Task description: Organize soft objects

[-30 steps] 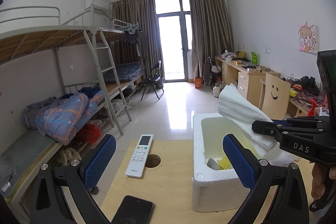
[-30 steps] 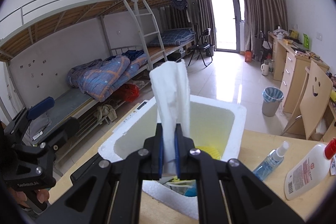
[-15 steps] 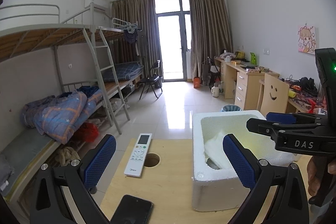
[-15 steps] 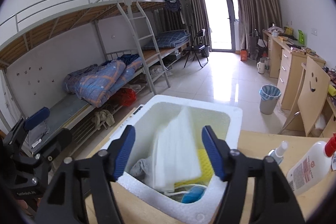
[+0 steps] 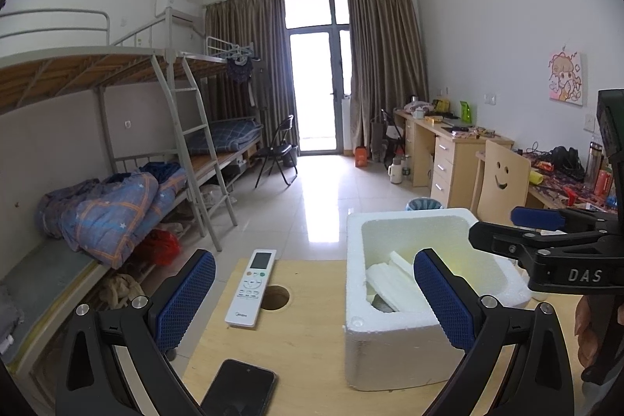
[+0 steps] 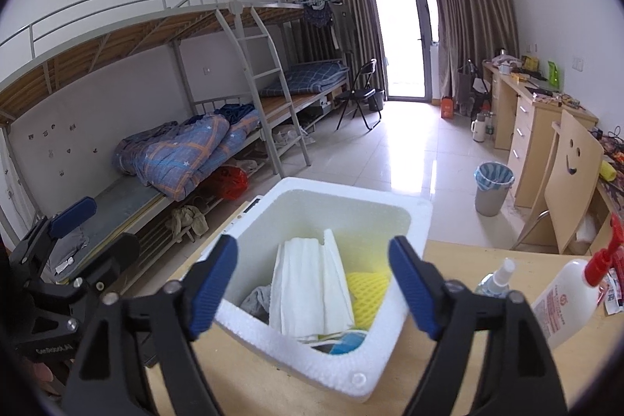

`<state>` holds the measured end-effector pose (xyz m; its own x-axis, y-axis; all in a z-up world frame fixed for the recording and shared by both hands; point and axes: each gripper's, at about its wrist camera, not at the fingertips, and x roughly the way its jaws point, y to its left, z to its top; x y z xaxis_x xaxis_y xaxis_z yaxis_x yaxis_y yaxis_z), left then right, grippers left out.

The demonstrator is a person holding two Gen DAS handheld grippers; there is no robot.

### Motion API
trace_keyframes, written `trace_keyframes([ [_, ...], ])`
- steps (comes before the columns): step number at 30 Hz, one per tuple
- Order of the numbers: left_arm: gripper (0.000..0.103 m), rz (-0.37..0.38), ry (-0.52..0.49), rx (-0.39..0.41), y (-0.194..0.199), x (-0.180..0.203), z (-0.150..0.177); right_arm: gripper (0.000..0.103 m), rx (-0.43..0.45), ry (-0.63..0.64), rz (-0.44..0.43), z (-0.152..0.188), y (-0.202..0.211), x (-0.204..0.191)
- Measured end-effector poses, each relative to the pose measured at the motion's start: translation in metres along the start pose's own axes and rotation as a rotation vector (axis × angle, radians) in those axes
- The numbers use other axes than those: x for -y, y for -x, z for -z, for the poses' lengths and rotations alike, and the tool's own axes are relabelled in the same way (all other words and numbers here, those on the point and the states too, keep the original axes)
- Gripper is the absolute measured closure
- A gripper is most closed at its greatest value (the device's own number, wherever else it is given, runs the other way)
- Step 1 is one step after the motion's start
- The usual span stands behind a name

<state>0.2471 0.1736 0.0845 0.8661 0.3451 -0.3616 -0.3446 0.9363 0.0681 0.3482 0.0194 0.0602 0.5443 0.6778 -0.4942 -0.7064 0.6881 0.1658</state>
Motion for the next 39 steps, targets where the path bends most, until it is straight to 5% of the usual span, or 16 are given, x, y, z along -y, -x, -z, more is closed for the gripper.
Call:
trace_keyframes([
  [3, 0.001, 0.011, 0.010, 0.007, 0.008, 0.002, 0.000, 0.000, 0.008, 0.002, 0.018, 0.001, 0.009, 0.002],
  [25, 0.001, 0.037, -0.022, 0.072, 0.088, 0.030, 0.004, 0.000, 0.107, 0.015, 0.047, 0.025, 0.099, -0.010],
  [39, 0.001, 0.034, -0.048, 0.139, 0.155, 0.048, 0.021, 0.000, 0.193, 0.043, 0.057, 0.069, 0.171, -0.027],
])
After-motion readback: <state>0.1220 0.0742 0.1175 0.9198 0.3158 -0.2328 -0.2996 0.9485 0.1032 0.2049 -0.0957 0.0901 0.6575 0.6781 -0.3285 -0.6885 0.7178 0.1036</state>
